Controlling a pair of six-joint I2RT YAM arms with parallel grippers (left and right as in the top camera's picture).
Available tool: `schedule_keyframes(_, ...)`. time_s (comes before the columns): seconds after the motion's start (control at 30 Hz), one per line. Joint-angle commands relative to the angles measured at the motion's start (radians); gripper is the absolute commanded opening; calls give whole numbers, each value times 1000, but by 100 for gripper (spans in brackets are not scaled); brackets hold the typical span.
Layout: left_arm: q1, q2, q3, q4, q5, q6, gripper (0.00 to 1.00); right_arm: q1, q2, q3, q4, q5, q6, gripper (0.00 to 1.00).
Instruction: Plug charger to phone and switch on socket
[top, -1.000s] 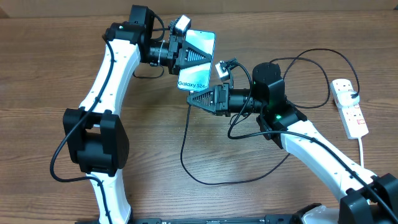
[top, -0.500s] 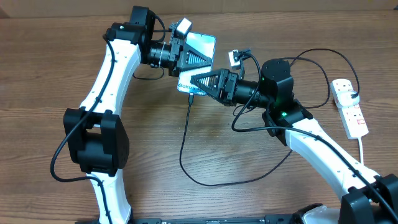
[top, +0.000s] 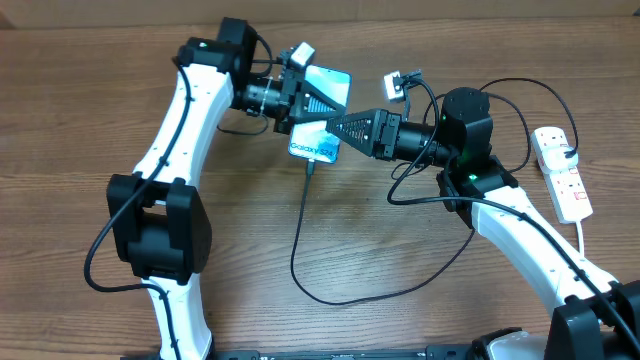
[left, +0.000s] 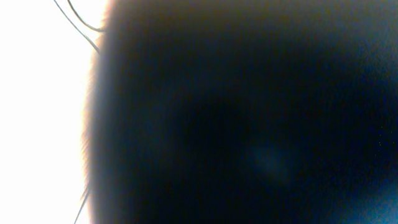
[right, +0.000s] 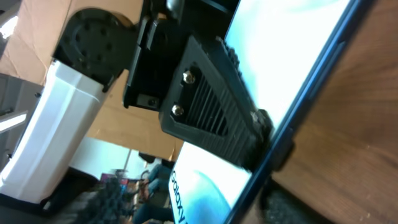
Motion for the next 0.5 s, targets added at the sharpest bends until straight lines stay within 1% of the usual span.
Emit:
schedule_keyframes(0.0,-42,-34,8,26,34,15,4,7,-8,20,-10,-47,-1,45)
schedule_keyframes(0.03,-51,-34,8,39,35,14,5,10,-8,20,-18,-51,-2,40)
schedule_keyframes(0.07,-57,-34,9,50,35,13,5,11,-8,20,-29,-52,-2,38)
schedule_keyframes(0.17,-64,-34,9,66,35,3,4,12,-8,20,-47,-64,-2,25)
schedule_keyframes(0.3,-64,-34,8,66,34,4,4,12,-8,20,-47,-74,-2,24)
schedule_keyframes(0.43,-64,-34,8,66,31,4,4,12,-8,20,-47,-73,-2,11)
schedule_keyframes(0.47,-64,-34,8,67,30,5,4,12,-8,20,-48,-74,-2,6)
